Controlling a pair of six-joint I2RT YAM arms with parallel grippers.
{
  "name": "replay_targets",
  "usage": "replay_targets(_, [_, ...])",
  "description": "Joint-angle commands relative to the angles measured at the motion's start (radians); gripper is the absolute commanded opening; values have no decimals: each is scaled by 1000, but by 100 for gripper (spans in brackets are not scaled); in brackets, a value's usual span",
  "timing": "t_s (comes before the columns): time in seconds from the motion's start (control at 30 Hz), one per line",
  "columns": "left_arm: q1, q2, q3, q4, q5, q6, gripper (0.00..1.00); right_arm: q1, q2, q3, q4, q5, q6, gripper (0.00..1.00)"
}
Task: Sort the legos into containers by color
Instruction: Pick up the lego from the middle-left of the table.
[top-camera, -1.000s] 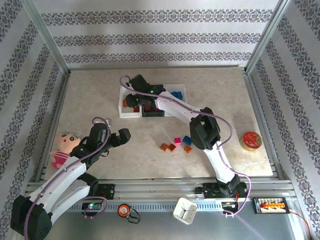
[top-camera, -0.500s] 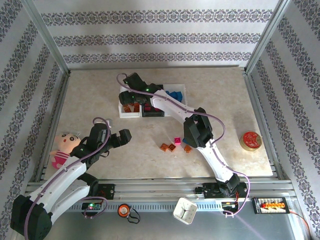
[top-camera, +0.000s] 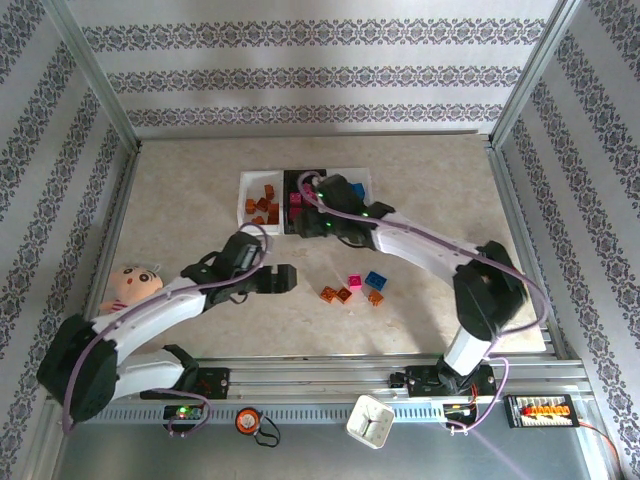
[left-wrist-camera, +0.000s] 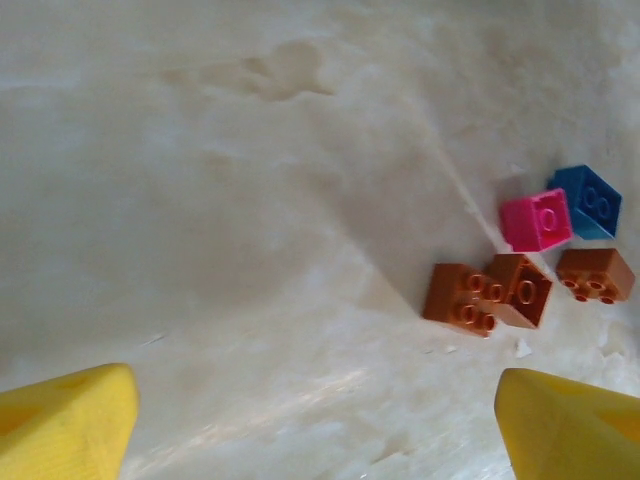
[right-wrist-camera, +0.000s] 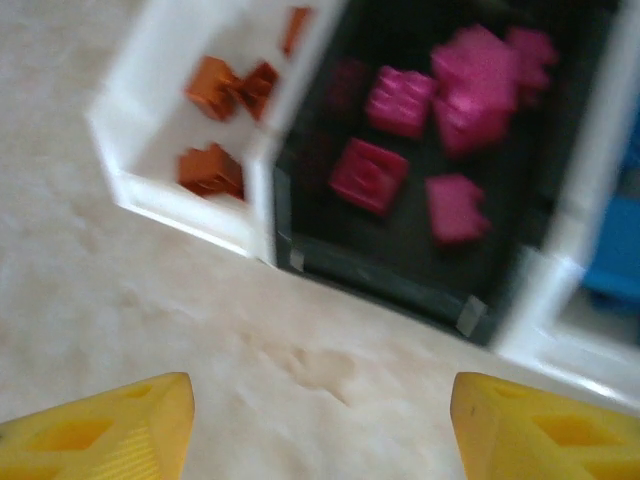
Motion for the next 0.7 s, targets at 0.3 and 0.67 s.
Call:
replay_targets(0.3, [-226,400,285,-12,-31,175,73,-217,-444,-442,2,31,66,69])
replay_targets(0.67, [-324,530,388,-132,-138,209,68,-269,-543,-493,2,17,81,69])
